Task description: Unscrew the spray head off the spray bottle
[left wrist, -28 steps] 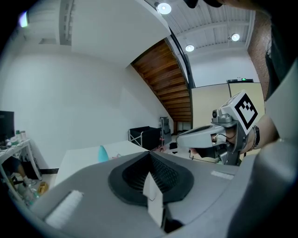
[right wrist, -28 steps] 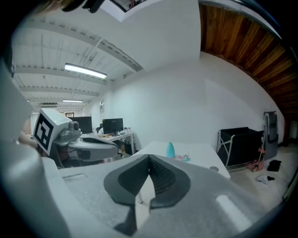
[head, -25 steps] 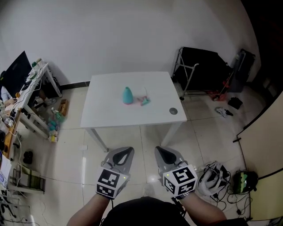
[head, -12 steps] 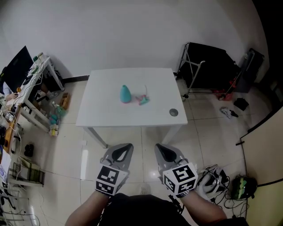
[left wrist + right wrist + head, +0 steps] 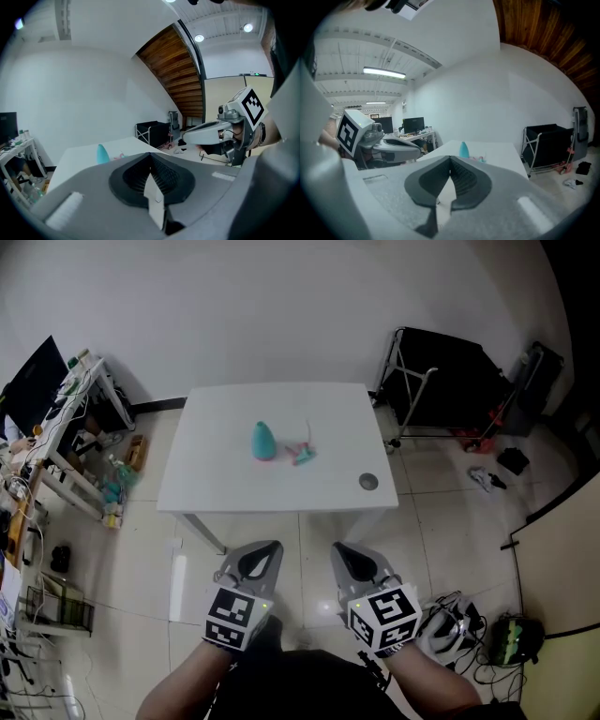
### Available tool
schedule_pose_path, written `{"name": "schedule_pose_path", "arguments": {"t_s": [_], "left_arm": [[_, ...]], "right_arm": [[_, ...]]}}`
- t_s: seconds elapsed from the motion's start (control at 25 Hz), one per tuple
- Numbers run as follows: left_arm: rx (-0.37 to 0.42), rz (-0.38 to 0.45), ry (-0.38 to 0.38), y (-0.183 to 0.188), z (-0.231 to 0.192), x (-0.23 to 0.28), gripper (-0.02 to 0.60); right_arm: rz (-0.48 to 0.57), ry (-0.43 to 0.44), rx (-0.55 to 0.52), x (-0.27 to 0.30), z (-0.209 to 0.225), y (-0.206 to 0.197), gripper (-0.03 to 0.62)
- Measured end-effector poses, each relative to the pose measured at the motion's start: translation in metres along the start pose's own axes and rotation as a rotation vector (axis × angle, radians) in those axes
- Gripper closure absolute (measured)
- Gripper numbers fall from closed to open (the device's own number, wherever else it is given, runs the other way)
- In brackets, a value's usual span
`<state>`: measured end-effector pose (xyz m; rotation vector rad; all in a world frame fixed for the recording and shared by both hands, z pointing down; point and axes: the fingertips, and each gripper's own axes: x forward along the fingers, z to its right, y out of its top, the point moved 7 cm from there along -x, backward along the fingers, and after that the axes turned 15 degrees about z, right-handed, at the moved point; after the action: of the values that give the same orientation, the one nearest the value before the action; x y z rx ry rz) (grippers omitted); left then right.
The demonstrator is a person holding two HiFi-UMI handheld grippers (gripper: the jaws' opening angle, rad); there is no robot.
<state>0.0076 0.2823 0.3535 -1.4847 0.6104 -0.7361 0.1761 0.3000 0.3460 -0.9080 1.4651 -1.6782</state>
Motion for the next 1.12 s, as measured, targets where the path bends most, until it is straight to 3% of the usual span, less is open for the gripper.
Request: {"name": "schedule_pose_path", "arguments": {"t_s": [0.48,1.12], "left_arm": [[-0.009,-0.013,-0.051,-0.008,-0.046,0.045,0.558],[-0.003,-0.074,-0.217,-0.029,-0.114,0.101,0.540]], "right_arm": [[-0.036,-0.042,-0.033,0.056,0.023,0.004,0.603],[-0.103,-0.157,-0.042,0.141,0.037,-0.001,0.603]]}}
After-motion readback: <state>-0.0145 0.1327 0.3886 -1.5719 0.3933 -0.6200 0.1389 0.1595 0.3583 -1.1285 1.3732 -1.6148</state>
